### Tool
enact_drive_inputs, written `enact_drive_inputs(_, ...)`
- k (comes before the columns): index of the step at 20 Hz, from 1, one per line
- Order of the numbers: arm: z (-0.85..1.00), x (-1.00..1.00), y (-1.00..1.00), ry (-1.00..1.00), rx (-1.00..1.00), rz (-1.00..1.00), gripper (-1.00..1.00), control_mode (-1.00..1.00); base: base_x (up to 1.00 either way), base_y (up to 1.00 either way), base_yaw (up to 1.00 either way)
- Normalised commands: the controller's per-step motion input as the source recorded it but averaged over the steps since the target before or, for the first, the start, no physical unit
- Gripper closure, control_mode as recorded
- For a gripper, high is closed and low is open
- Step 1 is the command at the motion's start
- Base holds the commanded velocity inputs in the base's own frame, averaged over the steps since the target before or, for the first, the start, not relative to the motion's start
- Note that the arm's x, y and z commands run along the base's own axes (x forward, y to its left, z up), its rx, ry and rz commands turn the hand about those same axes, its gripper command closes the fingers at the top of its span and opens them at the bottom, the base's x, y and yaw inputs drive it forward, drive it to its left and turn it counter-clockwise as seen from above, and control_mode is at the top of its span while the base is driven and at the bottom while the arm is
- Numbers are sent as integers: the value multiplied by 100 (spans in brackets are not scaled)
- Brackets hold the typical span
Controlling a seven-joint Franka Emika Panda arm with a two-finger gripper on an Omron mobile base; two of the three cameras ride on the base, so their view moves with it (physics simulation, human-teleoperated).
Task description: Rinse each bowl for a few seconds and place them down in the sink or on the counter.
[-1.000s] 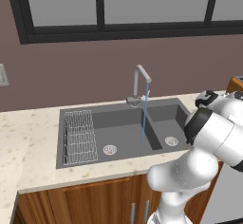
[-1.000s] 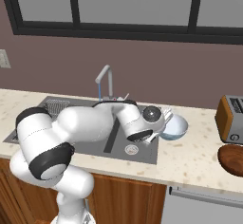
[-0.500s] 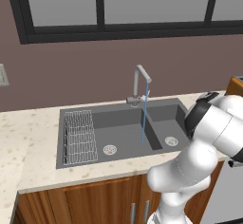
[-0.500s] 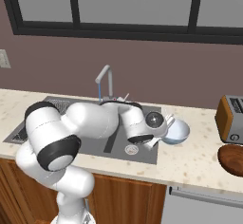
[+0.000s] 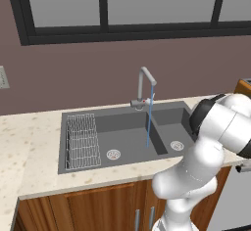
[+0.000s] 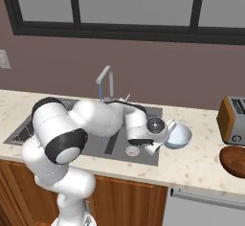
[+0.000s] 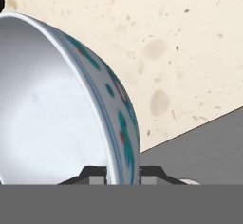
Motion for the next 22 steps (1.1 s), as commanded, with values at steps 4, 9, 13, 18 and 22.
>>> enact_drive_inputs(4, -19, 3, -4, -1, -3, 0, 100, -100, 0, 0, 0)
enact_drive_inputs(9, -22, 4, -3, -1, -3, 0, 100, -100, 0, 0, 0)
enact_drive_inputs(13, -18, 3, -12, 0, -1, 0, 100, -100, 0, 0, 0)
enact_drive_inputs(18, -19, 3, -16, 0, 0, 0, 100, -100, 0, 0, 0)
enact_drive_inputs(22, -19, 1, -10, 0, 0, 0, -100, -100, 0, 0, 0)
